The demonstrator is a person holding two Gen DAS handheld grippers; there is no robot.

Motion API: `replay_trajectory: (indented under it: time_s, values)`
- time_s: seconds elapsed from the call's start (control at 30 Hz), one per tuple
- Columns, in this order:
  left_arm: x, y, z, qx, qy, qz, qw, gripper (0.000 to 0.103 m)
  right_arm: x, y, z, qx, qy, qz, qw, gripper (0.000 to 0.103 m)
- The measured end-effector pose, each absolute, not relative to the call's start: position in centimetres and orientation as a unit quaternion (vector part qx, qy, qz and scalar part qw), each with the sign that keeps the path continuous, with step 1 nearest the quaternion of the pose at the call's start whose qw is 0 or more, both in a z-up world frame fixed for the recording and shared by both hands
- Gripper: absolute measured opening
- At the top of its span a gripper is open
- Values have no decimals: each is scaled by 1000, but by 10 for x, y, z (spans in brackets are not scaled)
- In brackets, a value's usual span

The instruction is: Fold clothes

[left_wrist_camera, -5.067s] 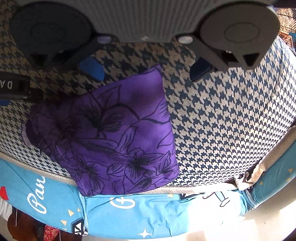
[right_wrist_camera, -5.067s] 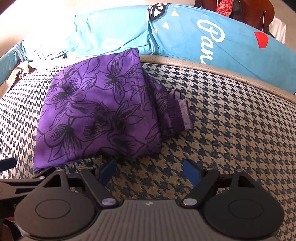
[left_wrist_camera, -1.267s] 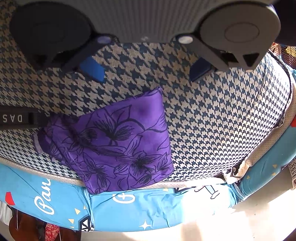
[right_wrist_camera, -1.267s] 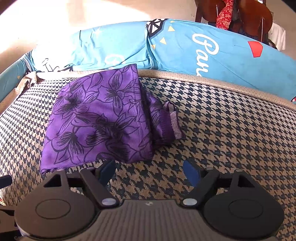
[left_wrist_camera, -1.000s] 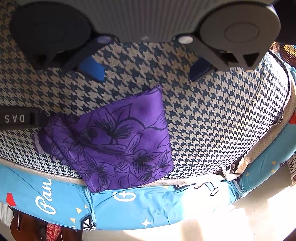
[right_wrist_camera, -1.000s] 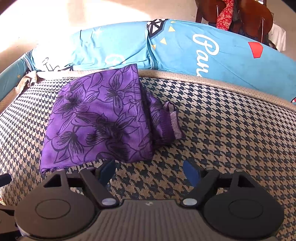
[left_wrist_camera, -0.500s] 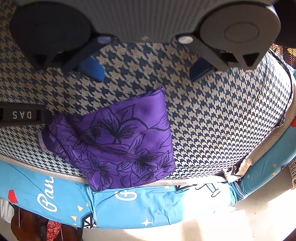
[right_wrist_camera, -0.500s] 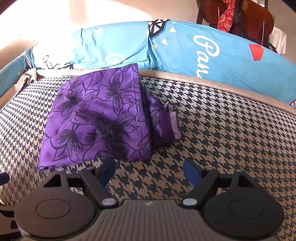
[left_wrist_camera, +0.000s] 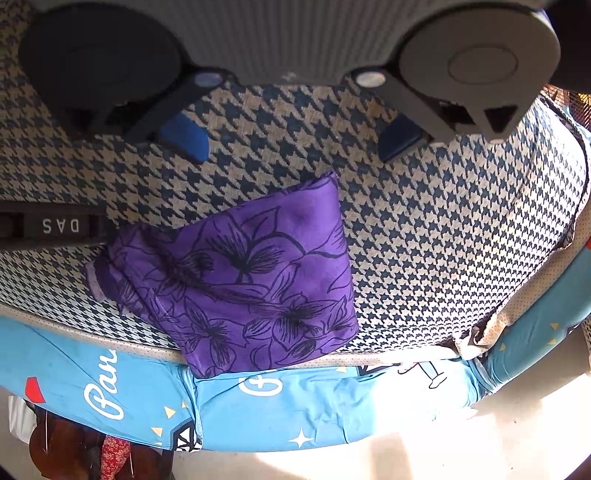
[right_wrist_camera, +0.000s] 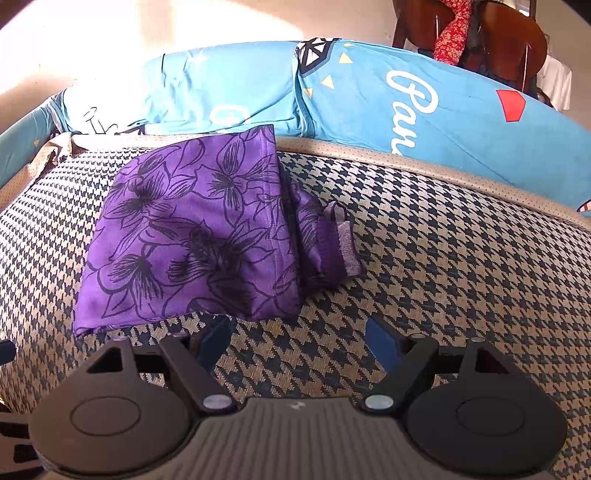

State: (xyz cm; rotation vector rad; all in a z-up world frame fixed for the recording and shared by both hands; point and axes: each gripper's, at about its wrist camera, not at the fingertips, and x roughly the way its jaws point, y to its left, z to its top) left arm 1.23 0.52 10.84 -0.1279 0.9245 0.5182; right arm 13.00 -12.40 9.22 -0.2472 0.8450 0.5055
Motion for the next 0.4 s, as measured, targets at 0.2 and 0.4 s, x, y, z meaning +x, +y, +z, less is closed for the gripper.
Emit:
replay_trajectory:
  time_s: [0.2, 0.4]
  values:
    - [12, 4, 108, -62, 442, 243, 861, 102, 130, -124, 92, -121, 404, 241, 874, 81]
    - [11, 5, 108, -63, 441, 243, 862, 102, 130, -123, 91, -123, 404, 240, 874, 81]
